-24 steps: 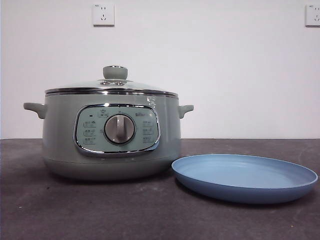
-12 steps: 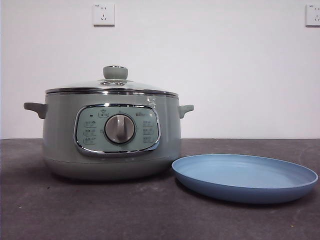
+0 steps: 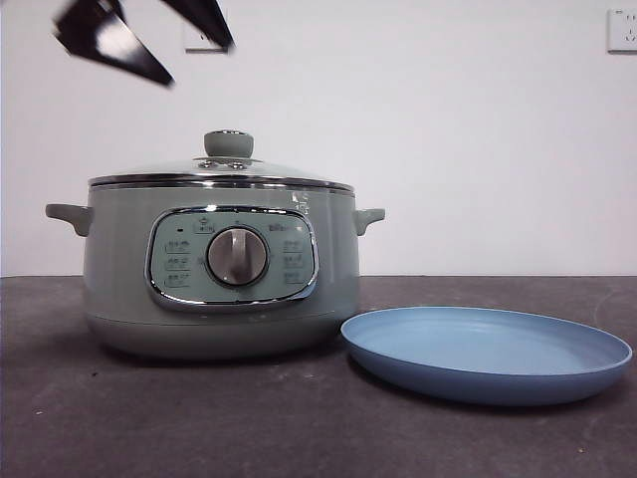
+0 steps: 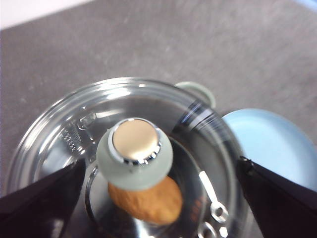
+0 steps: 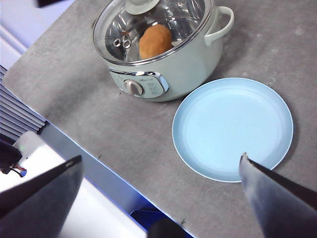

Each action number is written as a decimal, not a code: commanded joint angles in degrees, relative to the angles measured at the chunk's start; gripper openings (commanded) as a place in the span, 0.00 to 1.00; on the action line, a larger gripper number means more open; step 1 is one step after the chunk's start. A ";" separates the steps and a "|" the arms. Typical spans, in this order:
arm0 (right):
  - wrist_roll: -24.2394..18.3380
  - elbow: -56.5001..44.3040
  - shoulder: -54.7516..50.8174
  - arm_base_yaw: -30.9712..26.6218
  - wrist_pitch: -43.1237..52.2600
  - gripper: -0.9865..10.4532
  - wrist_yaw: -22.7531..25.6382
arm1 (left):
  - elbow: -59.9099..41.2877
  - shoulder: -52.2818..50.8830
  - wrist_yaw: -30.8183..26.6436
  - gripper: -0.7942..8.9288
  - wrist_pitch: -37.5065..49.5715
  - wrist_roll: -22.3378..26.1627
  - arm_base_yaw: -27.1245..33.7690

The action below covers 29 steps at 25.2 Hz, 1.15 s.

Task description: Take the potato out from the steamer,put the potato on the plate,close the lid

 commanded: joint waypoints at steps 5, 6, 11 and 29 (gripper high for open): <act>0.37 0.11 0.02 0.09 0.15 0.66 -0.15 | 3.19 9.57 -4.28 0.73 3.43 3.08 -1.95; 0.37 0.11 0.02 0.09 0.15 0.66 -0.15 | 3.19 10.19 -4.42 0.73 3.89 3.08 -1.95; 0.37 0.11 0.04 0.09 0.17 0.66 -0.13 | 3.19 12.63 -6.12 0.72 6.08 3.19 -2.05; 0.39 0.11 0.39 0.09 0.24 0.66 -0.17 | 3.26 11.10 -7.02 0.07 5.07 2.78 -2.51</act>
